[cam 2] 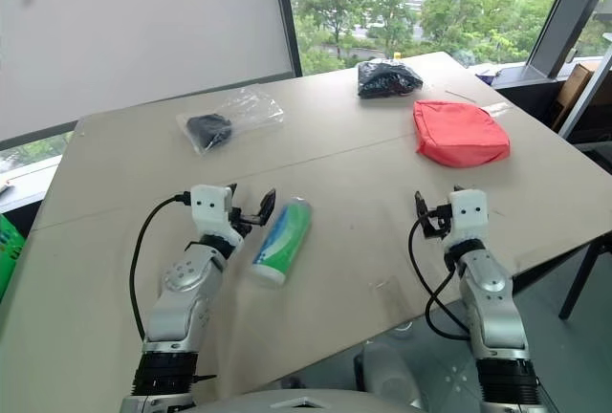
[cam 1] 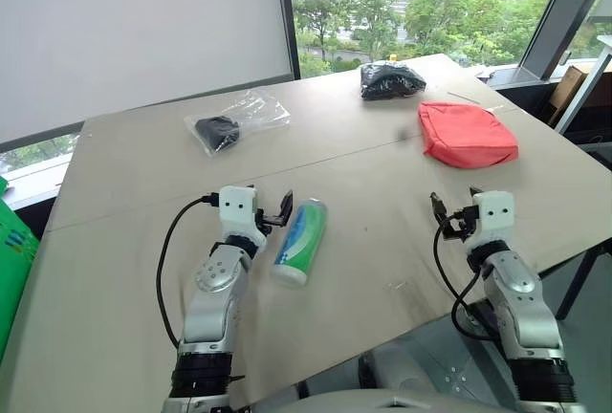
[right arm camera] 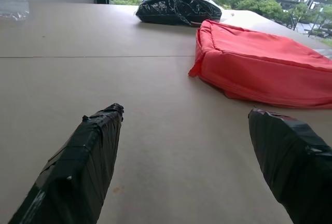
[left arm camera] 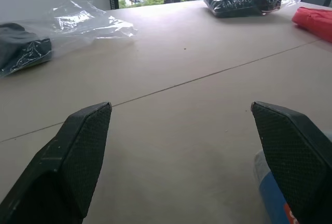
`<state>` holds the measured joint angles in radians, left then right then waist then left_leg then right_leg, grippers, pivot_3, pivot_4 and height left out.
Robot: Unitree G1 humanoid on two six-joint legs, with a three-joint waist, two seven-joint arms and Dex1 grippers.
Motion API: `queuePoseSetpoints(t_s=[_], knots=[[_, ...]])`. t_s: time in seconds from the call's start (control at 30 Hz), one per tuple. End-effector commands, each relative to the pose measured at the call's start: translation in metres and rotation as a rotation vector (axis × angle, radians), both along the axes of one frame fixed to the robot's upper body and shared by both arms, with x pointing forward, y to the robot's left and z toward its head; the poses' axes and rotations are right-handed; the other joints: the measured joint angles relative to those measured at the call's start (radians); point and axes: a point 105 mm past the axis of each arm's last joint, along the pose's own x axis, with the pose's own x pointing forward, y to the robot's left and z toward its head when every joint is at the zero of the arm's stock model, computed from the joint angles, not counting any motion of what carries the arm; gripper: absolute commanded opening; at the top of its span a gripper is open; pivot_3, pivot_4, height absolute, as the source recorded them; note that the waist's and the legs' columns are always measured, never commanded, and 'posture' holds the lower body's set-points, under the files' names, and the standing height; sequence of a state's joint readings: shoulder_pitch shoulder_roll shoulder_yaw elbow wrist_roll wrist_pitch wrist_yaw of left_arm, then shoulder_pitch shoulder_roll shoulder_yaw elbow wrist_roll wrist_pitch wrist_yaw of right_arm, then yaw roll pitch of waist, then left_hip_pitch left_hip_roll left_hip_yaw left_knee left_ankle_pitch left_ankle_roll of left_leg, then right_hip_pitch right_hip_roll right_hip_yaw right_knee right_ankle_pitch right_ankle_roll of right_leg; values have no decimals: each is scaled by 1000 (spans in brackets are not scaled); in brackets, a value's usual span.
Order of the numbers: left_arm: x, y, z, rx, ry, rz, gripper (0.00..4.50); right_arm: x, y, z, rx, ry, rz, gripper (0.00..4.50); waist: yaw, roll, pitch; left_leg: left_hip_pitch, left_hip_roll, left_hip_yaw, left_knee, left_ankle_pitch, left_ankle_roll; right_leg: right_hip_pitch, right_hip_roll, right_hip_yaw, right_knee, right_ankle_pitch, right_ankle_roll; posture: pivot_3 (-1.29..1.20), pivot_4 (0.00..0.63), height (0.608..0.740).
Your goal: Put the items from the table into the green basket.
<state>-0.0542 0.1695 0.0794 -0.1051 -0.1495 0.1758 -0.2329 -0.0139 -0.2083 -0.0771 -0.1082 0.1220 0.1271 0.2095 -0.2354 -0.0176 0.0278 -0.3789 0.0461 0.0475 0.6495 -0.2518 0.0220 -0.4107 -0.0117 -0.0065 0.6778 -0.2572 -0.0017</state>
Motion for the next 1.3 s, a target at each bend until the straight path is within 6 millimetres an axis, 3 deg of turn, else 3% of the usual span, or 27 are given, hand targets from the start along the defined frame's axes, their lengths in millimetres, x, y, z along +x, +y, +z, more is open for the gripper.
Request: queuePoseSetpoints(t_s=[0.03,0.83,1.3], knots=[[1,4,14,10,-49,12,4442,6,3,16,-1,-66,6,4142,0,0,0,0,0,0,0,0,0,0,0,0,0,0,0,-262,0,740],[-14,10,9,14,-30,69,4442,10,18,13,-10,-53,84,4142,15,0,0,0,1,0,0,0,0,0,0,0,0,0,0,-198,0,740],[-24,18,8,16,-24,120,4442,18,27,13,-5,-56,123,4142,50,0,0,0,1,0,-1,0,0,0,-1,0,0,0,0,-131,0,740]])
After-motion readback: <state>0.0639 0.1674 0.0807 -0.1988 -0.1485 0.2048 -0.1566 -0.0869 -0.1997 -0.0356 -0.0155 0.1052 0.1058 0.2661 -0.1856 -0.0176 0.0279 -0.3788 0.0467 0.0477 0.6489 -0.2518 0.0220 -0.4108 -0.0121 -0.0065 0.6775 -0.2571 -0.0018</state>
